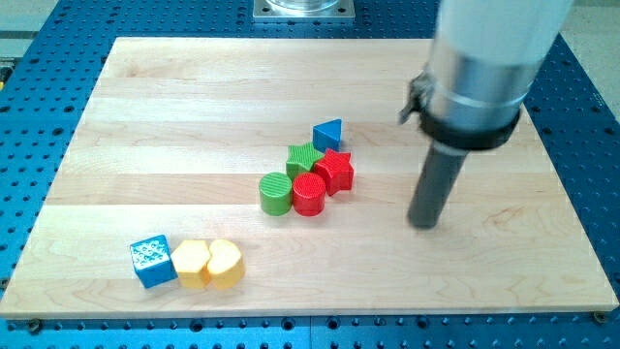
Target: Move the triangle vertically to the yellow heart
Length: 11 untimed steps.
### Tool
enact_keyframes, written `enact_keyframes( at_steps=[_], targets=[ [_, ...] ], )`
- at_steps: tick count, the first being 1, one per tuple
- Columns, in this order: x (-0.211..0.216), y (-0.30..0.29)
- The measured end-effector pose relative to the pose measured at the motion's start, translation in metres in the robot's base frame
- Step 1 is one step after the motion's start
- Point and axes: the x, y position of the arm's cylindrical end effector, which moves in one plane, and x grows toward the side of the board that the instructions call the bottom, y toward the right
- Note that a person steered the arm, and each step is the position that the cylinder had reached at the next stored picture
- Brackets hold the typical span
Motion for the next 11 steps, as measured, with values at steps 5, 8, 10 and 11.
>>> enact_keyframes(
  at_steps=[5,8,10,11],
  targets=[
    [-0.148,-0.091],
    [-0.093,-0.163],
    [-0.063,-0.244],
    [-0.061,-0.245]
  ],
)
